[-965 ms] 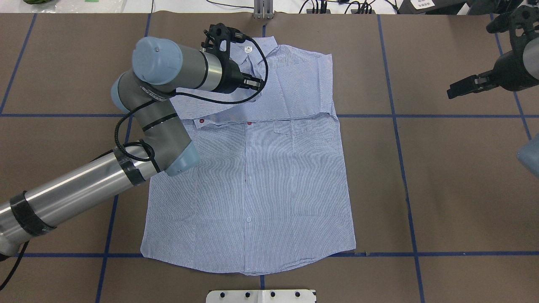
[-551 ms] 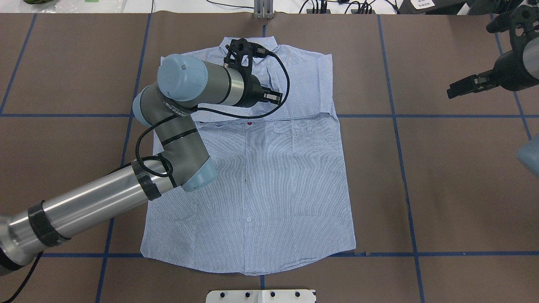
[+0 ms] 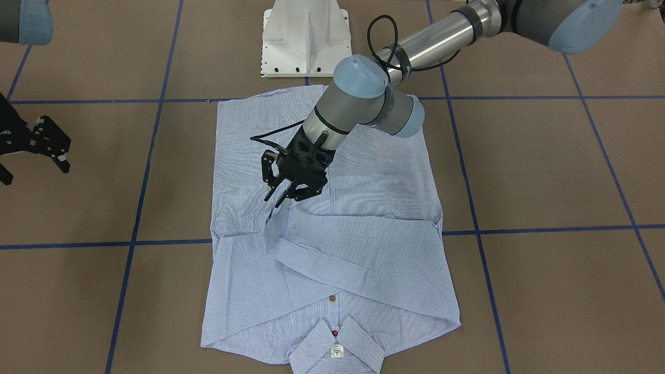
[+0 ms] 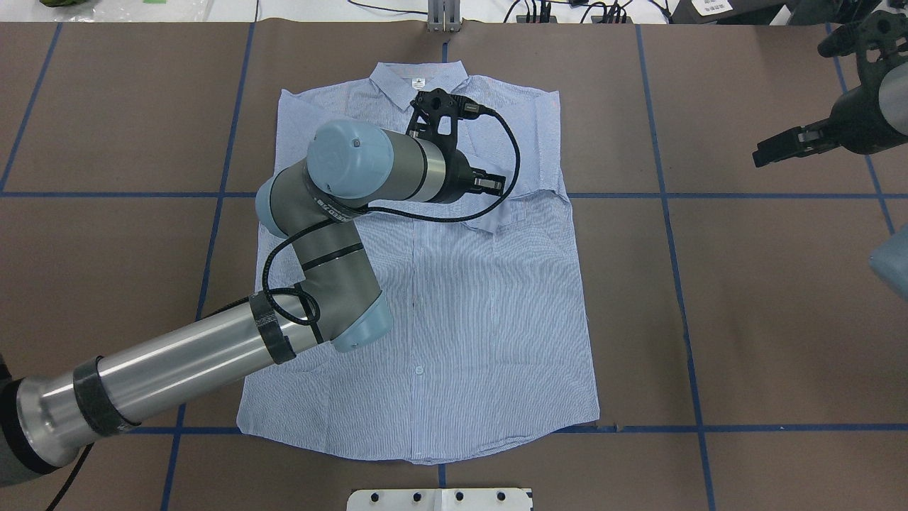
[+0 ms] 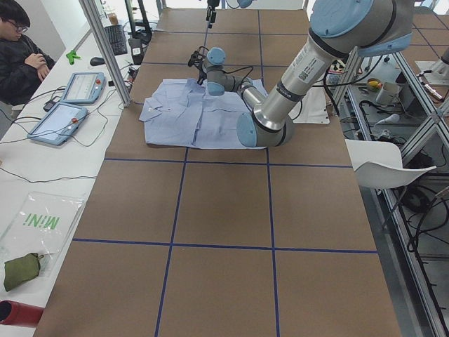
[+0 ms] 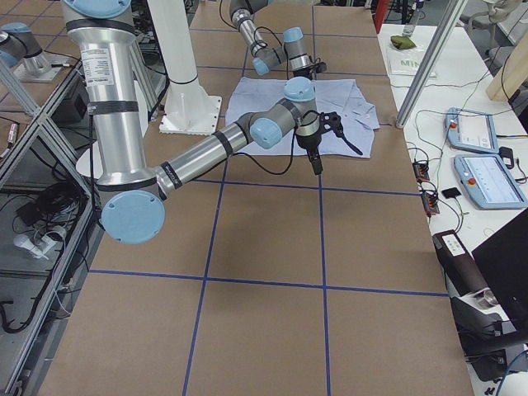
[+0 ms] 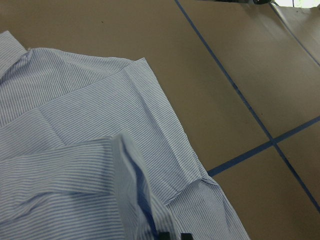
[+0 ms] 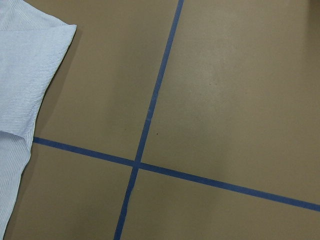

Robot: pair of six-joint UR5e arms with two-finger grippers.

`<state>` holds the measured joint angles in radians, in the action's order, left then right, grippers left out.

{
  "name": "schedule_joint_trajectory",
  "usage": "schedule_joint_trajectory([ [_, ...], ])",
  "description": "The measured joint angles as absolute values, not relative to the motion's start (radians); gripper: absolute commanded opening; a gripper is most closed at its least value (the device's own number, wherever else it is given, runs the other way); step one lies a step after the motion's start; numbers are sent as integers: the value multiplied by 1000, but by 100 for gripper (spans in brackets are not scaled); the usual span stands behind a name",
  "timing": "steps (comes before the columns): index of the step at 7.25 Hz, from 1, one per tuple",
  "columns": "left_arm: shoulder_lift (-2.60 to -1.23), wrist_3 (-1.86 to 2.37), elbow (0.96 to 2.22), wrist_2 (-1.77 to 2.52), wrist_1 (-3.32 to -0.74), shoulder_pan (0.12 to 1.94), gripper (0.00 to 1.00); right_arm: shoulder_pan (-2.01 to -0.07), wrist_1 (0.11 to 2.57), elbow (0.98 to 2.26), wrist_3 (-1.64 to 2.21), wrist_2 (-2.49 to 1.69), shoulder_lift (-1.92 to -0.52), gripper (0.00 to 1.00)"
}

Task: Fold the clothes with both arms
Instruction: 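Carry the grasped sleeve across the shirt body toward the other sleeve, then release the sleeve and move both grippers to the hem nearest the robot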

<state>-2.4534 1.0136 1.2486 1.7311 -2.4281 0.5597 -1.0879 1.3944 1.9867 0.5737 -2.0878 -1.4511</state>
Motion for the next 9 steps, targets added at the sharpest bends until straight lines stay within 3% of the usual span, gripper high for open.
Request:
schedule_joint_trajectory([
  [3,-2410,926,1348,1701,-2304,534,100,-1045,1342,1999,704,-2089,-1450,100],
  [6,-2218,888,1665,1754,-2080,534,100,-836,1273,2092,1001,-1979,-1462,100],
  [9,-1870,917,2014,1730,-2001,522,100,-458,1280,2212,1324,-1653,-1492,100],
])
